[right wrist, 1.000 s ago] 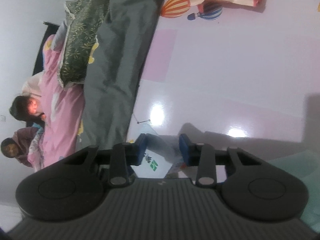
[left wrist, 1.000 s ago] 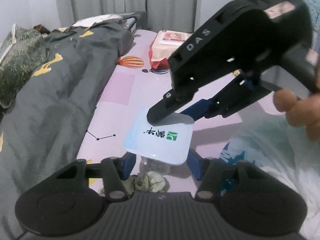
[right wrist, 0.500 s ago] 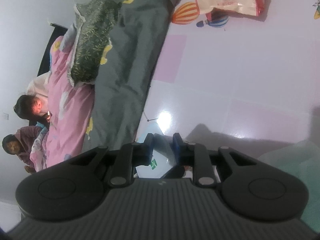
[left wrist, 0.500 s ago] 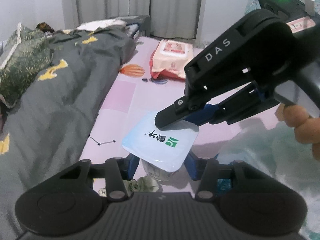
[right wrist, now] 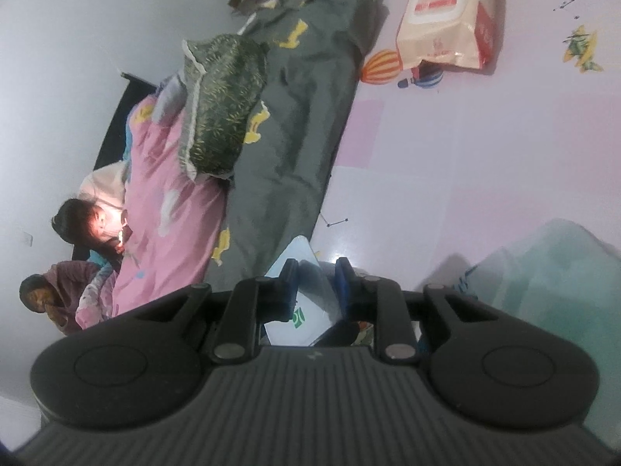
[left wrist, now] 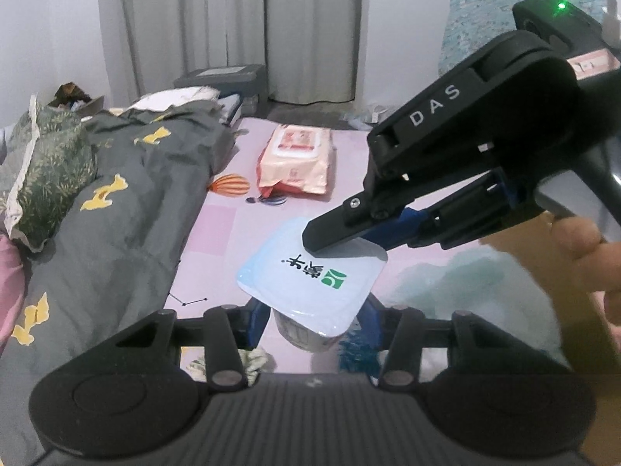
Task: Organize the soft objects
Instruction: 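Carry the white cup into the cardboard box and open the right tool, then reach the right tool to the green floral scrunchie and grasp it, then carry the scrunchie into the cardboard box and open the right tool, then reach the right tool to the gold packet and grasp it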
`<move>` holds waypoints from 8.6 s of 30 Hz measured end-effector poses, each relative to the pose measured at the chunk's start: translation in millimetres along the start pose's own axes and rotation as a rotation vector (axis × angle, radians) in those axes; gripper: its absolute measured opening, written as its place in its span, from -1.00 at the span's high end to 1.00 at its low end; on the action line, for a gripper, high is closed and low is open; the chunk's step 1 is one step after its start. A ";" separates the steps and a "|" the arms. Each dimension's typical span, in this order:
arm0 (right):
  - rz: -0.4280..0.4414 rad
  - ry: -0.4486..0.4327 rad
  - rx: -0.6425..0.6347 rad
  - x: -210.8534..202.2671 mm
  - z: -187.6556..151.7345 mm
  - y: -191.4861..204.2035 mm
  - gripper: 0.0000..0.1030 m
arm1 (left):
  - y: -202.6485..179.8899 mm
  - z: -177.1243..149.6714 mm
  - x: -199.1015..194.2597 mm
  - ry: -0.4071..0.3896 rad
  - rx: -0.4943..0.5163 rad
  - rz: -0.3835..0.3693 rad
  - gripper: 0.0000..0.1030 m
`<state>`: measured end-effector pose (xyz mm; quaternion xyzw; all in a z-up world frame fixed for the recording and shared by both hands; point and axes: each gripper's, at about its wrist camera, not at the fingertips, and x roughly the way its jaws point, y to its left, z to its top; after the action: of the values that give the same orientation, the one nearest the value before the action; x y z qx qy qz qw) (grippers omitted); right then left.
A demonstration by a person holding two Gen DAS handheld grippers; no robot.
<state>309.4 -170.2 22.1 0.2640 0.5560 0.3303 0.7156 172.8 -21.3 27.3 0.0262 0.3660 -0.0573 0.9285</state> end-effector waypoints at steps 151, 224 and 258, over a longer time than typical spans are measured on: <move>-0.109 -0.059 -0.019 33.8 -32.7 32.5 0.62 | 57.5 -20.8 -17.8 -0.070 -0.247 -0.098 0.64; -0.050 0.092 -0.084 -10.9 -110.7 32.0 0.19 | 31.6 -98.8 -50.8 0.098 -0.072 0.021 -0.34; -0.256 0.237 -0.077 126.6 -104.9 35.7 0.11 | 54.9 -124.7 -5.5 0.118 -0.107 0.049 -0.06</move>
<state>221.9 -49.2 -55.4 0.1227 0.6525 0.2865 0.6907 91.3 45.0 -59.7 -0.0112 0.4217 -0.0131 0.9066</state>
